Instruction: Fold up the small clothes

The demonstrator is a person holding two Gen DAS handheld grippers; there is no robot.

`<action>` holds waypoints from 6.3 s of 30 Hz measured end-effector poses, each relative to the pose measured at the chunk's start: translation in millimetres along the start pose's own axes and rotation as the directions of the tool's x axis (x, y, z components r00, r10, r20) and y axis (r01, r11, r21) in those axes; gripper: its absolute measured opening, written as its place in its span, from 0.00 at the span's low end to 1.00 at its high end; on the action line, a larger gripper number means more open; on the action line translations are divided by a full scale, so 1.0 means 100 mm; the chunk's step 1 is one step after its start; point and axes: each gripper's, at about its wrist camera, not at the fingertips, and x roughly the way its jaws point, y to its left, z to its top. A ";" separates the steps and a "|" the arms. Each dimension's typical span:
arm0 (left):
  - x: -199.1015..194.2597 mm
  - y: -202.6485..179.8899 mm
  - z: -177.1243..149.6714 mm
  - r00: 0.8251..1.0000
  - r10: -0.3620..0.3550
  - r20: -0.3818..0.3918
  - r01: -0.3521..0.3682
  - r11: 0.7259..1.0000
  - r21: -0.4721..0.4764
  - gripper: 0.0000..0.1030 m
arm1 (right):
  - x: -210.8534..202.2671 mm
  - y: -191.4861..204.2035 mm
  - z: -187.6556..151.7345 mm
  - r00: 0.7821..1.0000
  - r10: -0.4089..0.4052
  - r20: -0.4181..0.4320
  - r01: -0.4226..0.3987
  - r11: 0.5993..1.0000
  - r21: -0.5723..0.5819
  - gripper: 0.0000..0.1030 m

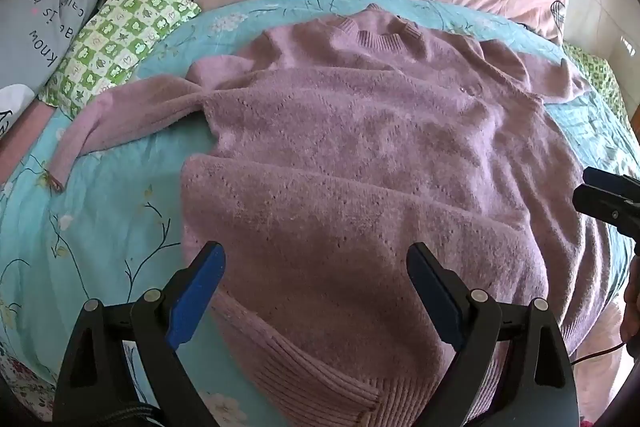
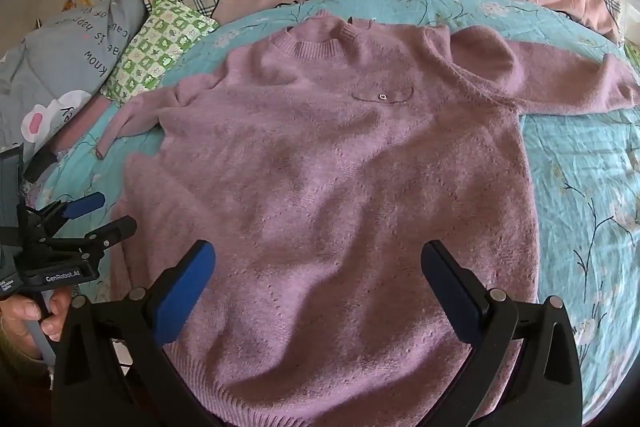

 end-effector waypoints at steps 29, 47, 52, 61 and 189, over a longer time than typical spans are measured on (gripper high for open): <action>0.00 -0.03 -0.02 0.993 -0.117 0.021 0.117 0.993 -0.017 0.90 | 0.00 0.01 0.01 1.000 -0.002 0.002 0.002 1.000 -0.009 0.99; 0.39 0.33 0.98 0.981 -0.187 0.041 0.184 0.980 0.081 0.90 | 0.29 -0.56 0.92 0.995 0.072 0.065 -0.073 0.997 0.005 0.99; 0.69 0.53 1.69 0.970 -0.231 0.083 0.217 0.965 0.148 0.90 | 0.41 -0.85 1.52 0.988 0.088 0.126 -0.089 0.996 -0.002 0.99; 1.95 0.95 2.87 0.947 -0.313 -0.066 0.319 0.939 0.130 0.90 | 1.34 -1.45 2.51 0.999 0.034 -0.011 -0.035 0.996 -0.084 0.99; 1.27 0.41 1.60 0.915 -0.355 0.192 0.394 0.888 -0.236 0.05 | 1.46 -2.08 1.82 0.988 -0.082 0.129 0.036 0.946 0.321 0.08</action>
